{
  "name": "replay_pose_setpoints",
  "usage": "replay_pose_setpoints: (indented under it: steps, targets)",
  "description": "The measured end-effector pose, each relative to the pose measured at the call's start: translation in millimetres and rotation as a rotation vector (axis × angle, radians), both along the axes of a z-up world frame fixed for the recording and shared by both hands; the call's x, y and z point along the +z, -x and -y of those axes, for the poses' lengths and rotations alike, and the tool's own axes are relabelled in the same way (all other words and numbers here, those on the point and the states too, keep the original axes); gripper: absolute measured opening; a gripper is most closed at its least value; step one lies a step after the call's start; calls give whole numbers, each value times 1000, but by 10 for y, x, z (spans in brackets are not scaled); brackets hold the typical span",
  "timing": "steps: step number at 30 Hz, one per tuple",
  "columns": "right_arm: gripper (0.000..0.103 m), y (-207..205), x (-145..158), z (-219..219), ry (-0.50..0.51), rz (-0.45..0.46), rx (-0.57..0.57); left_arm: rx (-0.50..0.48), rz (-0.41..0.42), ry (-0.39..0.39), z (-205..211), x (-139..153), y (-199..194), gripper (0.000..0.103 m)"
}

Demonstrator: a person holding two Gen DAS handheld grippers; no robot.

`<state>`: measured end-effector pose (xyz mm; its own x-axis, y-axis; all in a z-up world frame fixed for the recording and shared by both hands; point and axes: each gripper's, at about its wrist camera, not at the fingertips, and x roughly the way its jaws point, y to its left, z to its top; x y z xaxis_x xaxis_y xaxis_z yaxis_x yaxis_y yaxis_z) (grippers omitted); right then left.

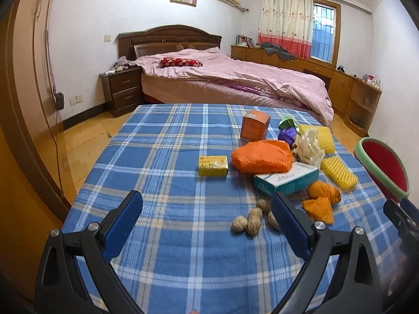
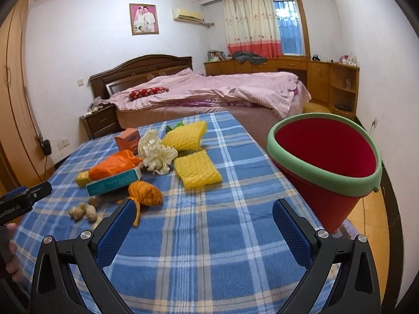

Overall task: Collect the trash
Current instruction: 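Grasp the yellow foam net with the right tool while the left tool grasps the yellow cake box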

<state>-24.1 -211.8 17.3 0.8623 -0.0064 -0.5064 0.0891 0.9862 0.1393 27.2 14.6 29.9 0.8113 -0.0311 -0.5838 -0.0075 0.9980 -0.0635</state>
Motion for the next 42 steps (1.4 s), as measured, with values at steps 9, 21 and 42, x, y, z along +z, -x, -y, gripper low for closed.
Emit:
replay_pose_setpoints:
  steps: [9,21,42]
  targets:
    - [103,-213,235,13,-9,-38,25,12,-57,-36,-59,101,-371,98]
    - [103,-705,115,85,-13,-160,-49,16,-192,19,-191,-171,-1017,98]
    - [87,-1256,-238,-5,-36,-327,-52,-154,-256,-8,7,-491,-1307,44]
